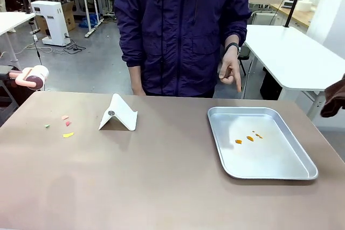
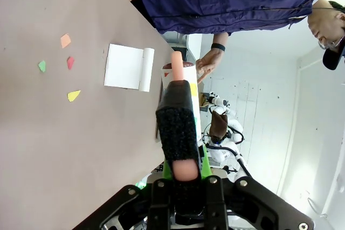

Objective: Clean the surface of the table.
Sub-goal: If a person points to the right, clean the right side of the table with your right hand, and if they point to the left, clean the left side with your left hand, then clean the area not pointed to by the person.

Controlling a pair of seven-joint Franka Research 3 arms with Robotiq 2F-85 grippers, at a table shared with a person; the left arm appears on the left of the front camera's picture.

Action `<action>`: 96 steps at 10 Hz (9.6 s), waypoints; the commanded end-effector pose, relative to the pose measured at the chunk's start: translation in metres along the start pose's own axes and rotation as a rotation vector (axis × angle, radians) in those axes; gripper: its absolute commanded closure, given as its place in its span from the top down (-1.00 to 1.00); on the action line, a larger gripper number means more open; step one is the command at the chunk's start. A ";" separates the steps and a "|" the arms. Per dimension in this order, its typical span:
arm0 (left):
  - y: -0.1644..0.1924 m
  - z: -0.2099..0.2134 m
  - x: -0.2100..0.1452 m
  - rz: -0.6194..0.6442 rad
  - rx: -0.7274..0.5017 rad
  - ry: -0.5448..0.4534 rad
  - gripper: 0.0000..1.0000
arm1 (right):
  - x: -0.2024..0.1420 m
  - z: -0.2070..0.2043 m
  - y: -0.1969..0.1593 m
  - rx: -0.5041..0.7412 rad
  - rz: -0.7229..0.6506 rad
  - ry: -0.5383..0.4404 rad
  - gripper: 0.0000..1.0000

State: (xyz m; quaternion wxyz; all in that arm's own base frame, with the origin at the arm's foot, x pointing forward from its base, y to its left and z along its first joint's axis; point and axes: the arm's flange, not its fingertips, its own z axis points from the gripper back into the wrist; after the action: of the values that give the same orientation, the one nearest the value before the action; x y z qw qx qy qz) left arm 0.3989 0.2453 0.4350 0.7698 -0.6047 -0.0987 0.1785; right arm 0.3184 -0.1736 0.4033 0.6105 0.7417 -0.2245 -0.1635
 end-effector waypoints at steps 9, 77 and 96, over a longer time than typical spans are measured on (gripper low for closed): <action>-0.002 0.001 -0.004 -0.016 -0.005 0.010 -1.00 | 0.075 -0.151 -0.036 -0.973 0.241 0.486 -0.80; 0.009 -0.017 -0.042 -0.261 0.387 0.041 -0.60 | 0.052 -0.041 -0.013 -0.273 -0.082 0.477 -0.80; 0.062 -0.099 0.043 0.039 0.658 -0.112 -0.60 | 0.052 -0.041 -0.013 -0.273 -0.082 0.477 -0.80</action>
State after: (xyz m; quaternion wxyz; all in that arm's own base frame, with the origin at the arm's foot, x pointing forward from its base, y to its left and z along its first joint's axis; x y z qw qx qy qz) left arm 0.4502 0.1925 0.3690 0.9085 -0.3384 -0.0801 0.2318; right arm 0.3834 -0.1678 0.3962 0.7347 0.6770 -0.0200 -0.0390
